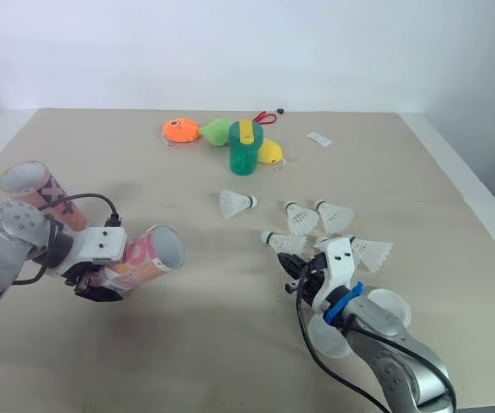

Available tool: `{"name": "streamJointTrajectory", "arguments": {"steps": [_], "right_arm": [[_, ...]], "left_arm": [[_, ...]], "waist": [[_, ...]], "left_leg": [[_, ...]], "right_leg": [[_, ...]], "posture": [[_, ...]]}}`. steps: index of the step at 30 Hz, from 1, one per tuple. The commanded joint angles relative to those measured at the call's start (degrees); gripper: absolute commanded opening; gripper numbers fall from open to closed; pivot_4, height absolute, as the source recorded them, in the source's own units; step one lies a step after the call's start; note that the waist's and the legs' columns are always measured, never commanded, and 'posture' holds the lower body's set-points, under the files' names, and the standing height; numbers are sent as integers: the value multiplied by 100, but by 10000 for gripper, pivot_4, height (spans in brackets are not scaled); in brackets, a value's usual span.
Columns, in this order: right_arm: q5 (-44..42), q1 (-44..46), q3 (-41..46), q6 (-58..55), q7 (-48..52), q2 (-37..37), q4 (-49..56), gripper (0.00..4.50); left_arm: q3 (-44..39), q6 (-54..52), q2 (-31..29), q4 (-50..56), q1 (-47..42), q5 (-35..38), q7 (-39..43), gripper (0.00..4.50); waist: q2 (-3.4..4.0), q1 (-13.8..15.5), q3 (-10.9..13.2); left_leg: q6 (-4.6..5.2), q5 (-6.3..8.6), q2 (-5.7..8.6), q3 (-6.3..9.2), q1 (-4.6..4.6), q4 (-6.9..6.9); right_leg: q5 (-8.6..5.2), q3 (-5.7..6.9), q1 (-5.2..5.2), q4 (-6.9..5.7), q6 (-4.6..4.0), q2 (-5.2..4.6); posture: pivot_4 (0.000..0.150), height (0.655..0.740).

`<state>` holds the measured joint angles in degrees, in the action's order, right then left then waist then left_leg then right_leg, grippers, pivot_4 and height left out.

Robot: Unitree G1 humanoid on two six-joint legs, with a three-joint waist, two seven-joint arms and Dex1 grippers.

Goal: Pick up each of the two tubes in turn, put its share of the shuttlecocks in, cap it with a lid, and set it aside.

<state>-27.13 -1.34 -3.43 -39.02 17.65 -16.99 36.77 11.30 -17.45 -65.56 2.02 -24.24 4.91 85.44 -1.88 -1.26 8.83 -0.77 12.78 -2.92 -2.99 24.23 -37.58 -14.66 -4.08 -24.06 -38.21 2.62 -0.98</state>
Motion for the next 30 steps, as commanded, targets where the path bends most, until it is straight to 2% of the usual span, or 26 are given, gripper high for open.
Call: {"name": "streamJointTrajectory", "arguments": {"steps": [1, 5, 10, 14, 18, 25, 28, 30], "right_arm": [[-325, 445, 101, 321, 614, -260, 423, 249], [-522, 1121, -67, 365, 1341, -692, 325, 249], [-370, 2237, -662, 366, 2443, -1315, -267, 249], [-61, 3049, -1291, 641, 2961, -1136, -960, 249], [349, 3488, -1866, 970, 3285, -855, -1445, 249], [768, 4081, -2303, 1347, 3592, -287, -2178, 249], [677, 4149, -2180, 1312, 3665, -153, -2207, 9012], [585, 4150, -2059, 1230, 3708, -142, -2162, 17947]], "left_arm": [[25, 10, 98, 53, -33, -6, -13, 36694], [51, -5, 140, 23, -76, -32, -1, 36694], [81, -9, 214, -50, -126, -95, -4, 36694], [4, -76, 200, -32, -43, -77, -60, 36694], [-48, -177, 202, 86, 48, -25, -107, 36694], [-136, -306, 187, 236, 189, 18, -194, 36694], [-175, -361, 181, 298, 246, 32, -226, 36694], [-214, -389, 165, 331, 303, 44, -252, 36694]], "waist": [[0, -2, 0], [1, 2, 0], [1, 1, 1], [2, 0, 1], [2, 5, 1], [4, 4, 1], [4, 7, 1], [4, 7, 1]], "left_leg": [[0, 0, -1, 0, -1, -1], [5, -3, 0, 2, -4, -11], [6, -4, 0, 0, -4, -22], [11, -7, -2, 2, -4, -26], [11, -7, -4, 4, -4, -26], [10, -8, -4, 0, -3, -32], [9, -8, -6, 1, -3, -35], [9, -8, -5, 0, -3, -35]], "right_leg": [[2, 0, 1, 0, 1, 1], [8, 1, 9, 0, 4, 0], [13, 1, 12, 0, 0, 0], [18, 2, 11, -2, -4, 4], [20, 5, 10, -5, -10, 6], [25, 4, 8, -10, -12, 4], [25, 4, 7, -14, -13, 5], [26, 4, 7, -15, -16, 4]], "posture": [[1500, 7400], [1500, 7400], [1500, 7400], [1500, 7400], [1500, 7400], [1500, 7400], [1500, 7400], [1500, 7400]]}}
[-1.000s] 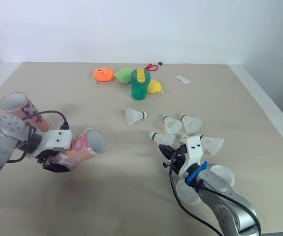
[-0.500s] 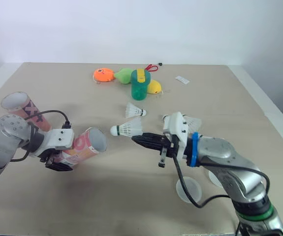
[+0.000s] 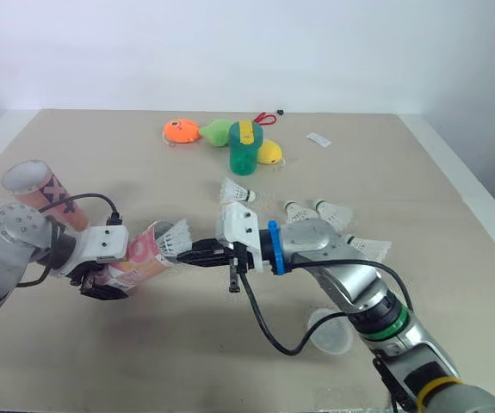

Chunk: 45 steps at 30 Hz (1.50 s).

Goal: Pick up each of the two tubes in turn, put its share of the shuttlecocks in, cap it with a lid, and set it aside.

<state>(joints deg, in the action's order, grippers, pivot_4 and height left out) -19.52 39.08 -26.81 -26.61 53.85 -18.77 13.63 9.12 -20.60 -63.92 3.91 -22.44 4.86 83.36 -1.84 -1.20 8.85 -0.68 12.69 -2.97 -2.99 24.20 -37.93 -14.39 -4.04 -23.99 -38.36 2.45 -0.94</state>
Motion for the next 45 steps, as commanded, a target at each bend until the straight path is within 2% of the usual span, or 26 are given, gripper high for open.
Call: {"name": "streamJointTrajectory", "arguments": {"steps": [1, 3, 4, 5, 6, 7, 9, 14, 24, 32, 45], "right_arm": [[-266, 86, 383, -85, 122, -13, 205, 22587], [-455, 58, 609, -245, 171, -106, 277, 33164], [-512, 60, 695, -304, 178, -143, 284, 36329], [-551, 74, 769, -352, 168, -168, 271, 42775], [-580, 113, 868, -388, 119, -164, 219, 44078], [-535, 185, 964, -365, 6, -121, 99, 44078], [95, 470, 908, -21, -387, -90, -465, 44078], [1393, 1307, 605, 676, -1334, 241, -2274, 44078], [2319, 2100, 394, 1038, -2018, 1403, -4216, 44078], [2588, 1942, 422, 330, -2168, 1705, -4360, 44078], [2692, 1724, 682, -491, -2352, 1414, -3797, 44078]], "left_arm": [[-26, -86, -14, 159, 169, 58, -63, 36694], [-76, -121, -33, 200, 246, 72, -99, 36694], [-95, -135, -37, 221, 277, 79, -112, 36694], [-115, -157, -38, 246, 305, 91, -122, 36694], [-131, -173, -41, 272, 334, 101, -136, 36694], [-142, -185, -42, 292, 356, 106, -148, 36694], [-160, -202, -34, 320, 390, 107, -164, 36694], [-177, -262, -6, 401, 445, 111, -202, 36694], [-301, -408, 8, 586, 634, 154, -313, 36694], [-398, -488, -9, 705, 786, 195, -407, 36694], [-279, -398, 106, 592, 679, 149, -405, 36694]], "waist": [[0, 0, 0], [0, 0, 0], [0, 0, 0], [0, -1, 0], [1, -3, 0], [2, -4, 1], [5, -12, 3], [6, -19, 3], [9, -14, 5], [10, -16, 5], [12, -15, 6]], "left_leg": [[0, 0, 0, 0, 0, 0], [0, 0, 1, 0, 0, 0], [0, 0, 1, -1, 0, 0], [0, 0, 1, -1, 0, 0], [0, 0, 0, -1, -1, 0], [0, 0, -1, -1, -2, 0], [0, 0, -3, -1, -2, 1], [-3, -8, -2, -14, -4, -2], [-3, -7, 4, -9, 0, 19], [-4, -8, 4, -7, -1, 18], [-4, -8, 7, -7, -1, 20]], "right_leg": [[10, 0, 0, 0, -17, -1], [12, 0, 1, 0, -20, -1], [12, 0, 0, 0, -20, -2], [12, 0, 0, 0, -20, -2], [13, 0, 0, 0, -22, -1], [12, 0, -1, -1, -23, 0], [11, 0, -4, -6, -25, 2], [3, -5, -25, -36, -37, 2], [-17, -9, -40, -63, -48, 2], [-17, -7, -39, -63, -49, 1], [-18, -7, -39, -63, -48, -1]], "posture": [[1500, 7400], [1500, 7400], [1500, 7400], [1500, 7400], [1500, 7400], [1500, 7400], [1500, 7400], [1500, 7400], [1500, 7400], [1500, 7400], [1500, 7400]]}}
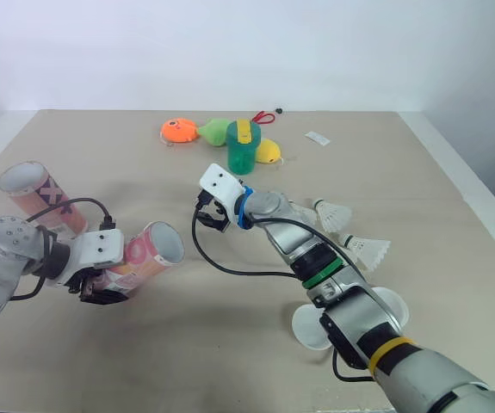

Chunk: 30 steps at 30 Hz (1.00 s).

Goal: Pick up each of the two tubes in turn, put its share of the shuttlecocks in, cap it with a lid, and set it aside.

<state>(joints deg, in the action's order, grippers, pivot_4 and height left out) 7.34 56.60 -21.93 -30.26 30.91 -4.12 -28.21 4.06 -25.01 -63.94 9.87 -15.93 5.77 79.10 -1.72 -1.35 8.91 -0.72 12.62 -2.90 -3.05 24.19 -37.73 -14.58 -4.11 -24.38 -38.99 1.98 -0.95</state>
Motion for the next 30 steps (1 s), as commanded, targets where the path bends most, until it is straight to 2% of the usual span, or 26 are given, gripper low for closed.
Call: {"name": "streamJointTrajectory", "arguments": {"steps": [1, 10, 18, 23, 30], "right_arm": [[-3, -71, 202, -198, -43, -100, 503, 44078], [-87, -704, 375, -1004, 28, -557, 1753, 44078], [-210, -1057, 721, -1564, -196, -665, 2402, 44078], [-314, -1158, 971, -1687, -461, -552, 2463, 44078], [-496, -1118, 1324, -1472, -902, -234, 1906, 44078]], "left_arm": [[232, 51, 112, -12, 23, 56, 24, 36694], [280, 106, 153, -59, -9, 38, 26, 36694], [343, 185, 206, -154, -79, 9, 42, 36694], [369, 184, 222, -144, -95, 7, 46, 36694], [402, 199, 244, -175, -157, -13, 76, 36694]], "waist": [[0, 0, 0], [2, 7, 0], [5, 8, 0], [7, 8, -1], [8, 9, -1]], "left_leg": [[0, 0, 1, 0, 0, 0], [0, 0, 4, 2, 0, 0], [0, 0, 10, 4, 0, 0], [1, -1, 15, 3, 0, 0], [1, -1, 18, 6, -1, 0]], "right_leg": [[0, 0, 0, 0, 1, -1], [-2, 0, 1, 0, 5, -4], [-5, 1, 3, 0, 13, -9], [-7, 1, 5, 0, 22, -15], [-6, 2, 8, 0, 22, -18]], "posture": [[1500, 7400], [1500, 7400], [1500, 7400], [1500, 7400], [1500, 7400]]}}
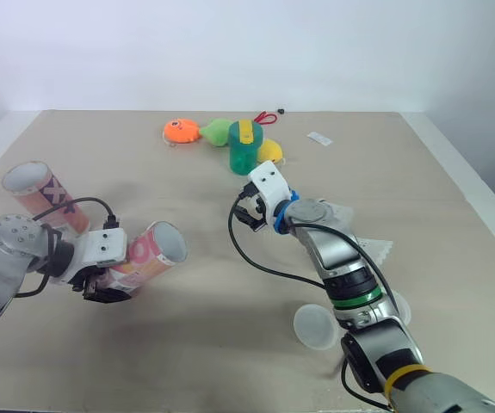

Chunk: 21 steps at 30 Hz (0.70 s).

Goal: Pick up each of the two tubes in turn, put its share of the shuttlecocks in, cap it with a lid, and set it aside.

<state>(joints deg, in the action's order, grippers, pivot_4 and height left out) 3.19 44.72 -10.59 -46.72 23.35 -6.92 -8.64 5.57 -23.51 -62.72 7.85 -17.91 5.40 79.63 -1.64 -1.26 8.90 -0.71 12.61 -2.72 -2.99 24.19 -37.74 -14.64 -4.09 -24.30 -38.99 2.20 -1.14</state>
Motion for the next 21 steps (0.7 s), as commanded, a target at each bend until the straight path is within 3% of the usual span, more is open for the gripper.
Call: {"name": "streamJointTrajectory", "arguments": {"steps": [1, 15, 18, 21], "right_arm": [[-109, 80, 233, 212, -201, 77, -123, 44078], [-447, 411, 896, 812, -1020, 490, -1186, 44078], [-501, 471, 953, 869, -1080, 526, -1307, 36896], [-547, 506, 1004, 919, -1140, 549, -1405, 22172]], "left_arm": [[253, 47, 122, 28, 38, 25, 23, 36694], [247, -17, 132, 124, 75, 51, 35, 36694], [242, -24, 133, 140, 83, 56, 33, 36694], [233, -34, 131, 157, 92, 62, 29, 36694]], "waist": [[0, 0, 0], [3, -3, 2], [4, -3, 2], [4, -3, 2]], "left_leg": [[0, 0, 2, -1, 0, 0], [0, 0, 8, -2, 0, 1], [0, 0, 8, -2, 0, 2], [0, 0, 8, -2, 0, 3]], "right_leg": [[0, 0, 0, 0, 0, -3], [-1, -1, 1, 0, 4, -12], [-1, -1, 1, 1, 3, -11], [-2, -1, 1, 1, 4, -12]], "posture": [[1500, 7400], [1500, 7400], [1500, 7400], [1500, 7400]]}}
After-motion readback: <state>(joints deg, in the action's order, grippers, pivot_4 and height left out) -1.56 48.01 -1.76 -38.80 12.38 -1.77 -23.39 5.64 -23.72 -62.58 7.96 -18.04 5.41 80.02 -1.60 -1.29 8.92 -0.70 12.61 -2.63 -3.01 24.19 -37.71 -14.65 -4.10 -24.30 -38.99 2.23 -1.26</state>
